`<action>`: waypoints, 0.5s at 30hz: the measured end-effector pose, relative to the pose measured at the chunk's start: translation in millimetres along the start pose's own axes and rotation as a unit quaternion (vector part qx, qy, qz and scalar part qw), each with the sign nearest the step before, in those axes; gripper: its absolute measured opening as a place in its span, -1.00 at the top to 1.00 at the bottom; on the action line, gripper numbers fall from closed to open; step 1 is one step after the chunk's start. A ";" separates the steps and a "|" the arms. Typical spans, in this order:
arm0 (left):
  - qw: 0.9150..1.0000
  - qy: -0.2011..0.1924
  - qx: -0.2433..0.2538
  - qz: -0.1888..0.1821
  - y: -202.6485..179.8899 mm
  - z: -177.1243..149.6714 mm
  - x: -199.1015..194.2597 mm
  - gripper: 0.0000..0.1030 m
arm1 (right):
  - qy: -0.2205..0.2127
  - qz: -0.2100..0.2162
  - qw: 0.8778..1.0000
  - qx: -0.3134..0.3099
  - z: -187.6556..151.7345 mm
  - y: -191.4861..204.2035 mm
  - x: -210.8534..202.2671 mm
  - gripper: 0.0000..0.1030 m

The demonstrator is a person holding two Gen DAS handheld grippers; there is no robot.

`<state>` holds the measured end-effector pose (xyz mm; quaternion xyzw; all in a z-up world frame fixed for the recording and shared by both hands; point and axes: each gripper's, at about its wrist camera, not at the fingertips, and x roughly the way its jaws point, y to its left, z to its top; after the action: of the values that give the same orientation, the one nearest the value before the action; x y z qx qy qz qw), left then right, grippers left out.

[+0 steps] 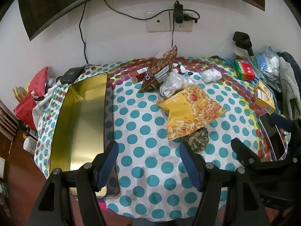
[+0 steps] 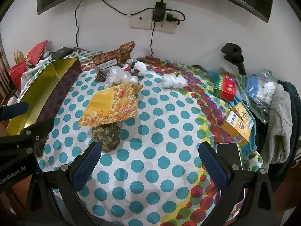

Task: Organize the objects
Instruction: 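Reach the right gripper to the braided rope ball and grasp it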

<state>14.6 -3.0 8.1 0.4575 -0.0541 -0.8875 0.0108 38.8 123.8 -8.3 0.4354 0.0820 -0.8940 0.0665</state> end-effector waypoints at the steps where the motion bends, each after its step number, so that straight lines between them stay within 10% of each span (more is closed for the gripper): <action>1: 1.000 -0.001 0.000 -0.001 1.1 0.6 0.5 -0.34 | 0.001 0.001 1.000 -0.001 -0.2 1.0 0.8 -1.00; 15: 1.000 0.003 -0.018 -0.001 25.1 4.4 11.5 -0.34 | 0.010 0.030 0.999 -0.027 -1.3 21.1 17.9 -1.00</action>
<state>3.6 -28.4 4.0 0.4599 -0.0376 -0.8870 0.0187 32.9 102.6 -25.1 0.4445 0.0936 -0.8848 0.1038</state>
